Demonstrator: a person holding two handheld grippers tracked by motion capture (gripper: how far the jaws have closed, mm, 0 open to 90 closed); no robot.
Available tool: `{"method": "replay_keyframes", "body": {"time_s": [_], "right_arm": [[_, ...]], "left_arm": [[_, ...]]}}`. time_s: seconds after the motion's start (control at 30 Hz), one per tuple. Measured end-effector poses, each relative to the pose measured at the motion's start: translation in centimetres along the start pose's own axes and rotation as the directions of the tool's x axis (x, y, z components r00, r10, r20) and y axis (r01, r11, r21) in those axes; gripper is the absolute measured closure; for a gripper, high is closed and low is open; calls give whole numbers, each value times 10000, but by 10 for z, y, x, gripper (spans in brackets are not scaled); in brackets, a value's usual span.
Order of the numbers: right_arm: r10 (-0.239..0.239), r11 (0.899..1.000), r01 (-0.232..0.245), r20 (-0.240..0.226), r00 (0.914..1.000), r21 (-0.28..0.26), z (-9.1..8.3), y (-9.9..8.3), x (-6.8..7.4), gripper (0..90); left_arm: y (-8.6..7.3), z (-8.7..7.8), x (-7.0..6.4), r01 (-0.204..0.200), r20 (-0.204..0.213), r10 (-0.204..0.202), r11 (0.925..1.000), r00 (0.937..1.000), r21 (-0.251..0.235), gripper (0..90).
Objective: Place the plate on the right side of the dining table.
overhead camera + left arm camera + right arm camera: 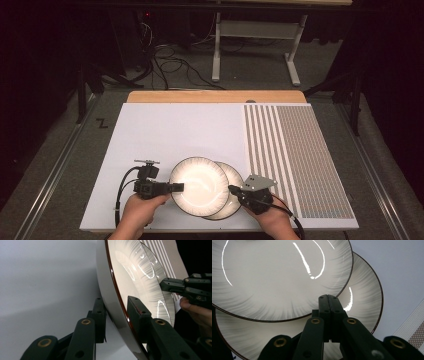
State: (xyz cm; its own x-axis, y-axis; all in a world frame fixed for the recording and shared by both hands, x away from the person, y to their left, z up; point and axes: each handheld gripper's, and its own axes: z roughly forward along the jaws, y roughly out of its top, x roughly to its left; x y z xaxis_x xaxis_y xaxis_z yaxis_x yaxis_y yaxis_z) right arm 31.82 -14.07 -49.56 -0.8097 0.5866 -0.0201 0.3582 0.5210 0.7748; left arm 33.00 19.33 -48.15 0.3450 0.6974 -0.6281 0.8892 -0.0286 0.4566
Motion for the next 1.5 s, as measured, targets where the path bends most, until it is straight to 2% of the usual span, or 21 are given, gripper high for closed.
{"method": "replay_keyframes", "body": {"time_s": [0.17,0.43,0.57,0.7,0.77,0.83,0.93,0.97,1.17,1.2,1.33,1.43,1.5], "right_arm": [[6,10000,-6,-9,10000,17,0,0,0,900],[-66,9999,65,103,9999,120,0,0,0,900],[-18,10000,19,124,9999,-18,-1,0,-1,900],[74,9999,-72,189,9998,-87,-3,0,-4,900],[181,9995,-177,187,9997,-244,-6,0,-6,900],[176,9996,-171,201,9996,-240,-8,0,-6,900],[173,9986,-162,219,9996,-505,-12,1,-8,875],[264,9983,-250,247,9993,-527,-14,2,-8,857],[369,9959,-340,339,9987,-843,-22,1,-11,795],[428,9955,-397,347,9985,-860,-23,1,-12,780],[449,9951,-413,391,9982,-901,-27,0,-14,715],[476,9934,-423,485,9977,-1063,-32,0,-16,655],[608,9918,-536,593,9964,-1158,-36,-1,-18,598]], "left_arm": [[0,0,-1,-5,-96,5,10000,10000,-36,705],[3,-1,-6,-43,-329,25,9986,9995,-532,756],[6,-1,-13,-345,-421,300,9934,9987,-1092,781],[7,-1,-17,-597,-417,544,9885,9977,-1392,806],[6,-1,-21,-1017,-480,955,9831,9943,-1524,806],[6,-1,-21,-1102,-502,1035,9813,9934,-1580,806],[3,-1,-23,-1514,-540,1439,9715,9881,-1821,807],[1,0,-23,-1708,-550,1630,9648,9851,-1998,806],[-2,1,-18,-1696,-384,1652,9580,9855,-2311,806],[-3,3,-15,-1678,-257,1667,9541,9857,-2480,806],[-5,5,-11,-1638,-50,1687,9492,9857,-2688,806],[-9,7,-8,-1676,20,1762,9398,9844,-2978,807],[-12,7,-8,-1818,4,1924,9280,9813,-3251,806]]}}
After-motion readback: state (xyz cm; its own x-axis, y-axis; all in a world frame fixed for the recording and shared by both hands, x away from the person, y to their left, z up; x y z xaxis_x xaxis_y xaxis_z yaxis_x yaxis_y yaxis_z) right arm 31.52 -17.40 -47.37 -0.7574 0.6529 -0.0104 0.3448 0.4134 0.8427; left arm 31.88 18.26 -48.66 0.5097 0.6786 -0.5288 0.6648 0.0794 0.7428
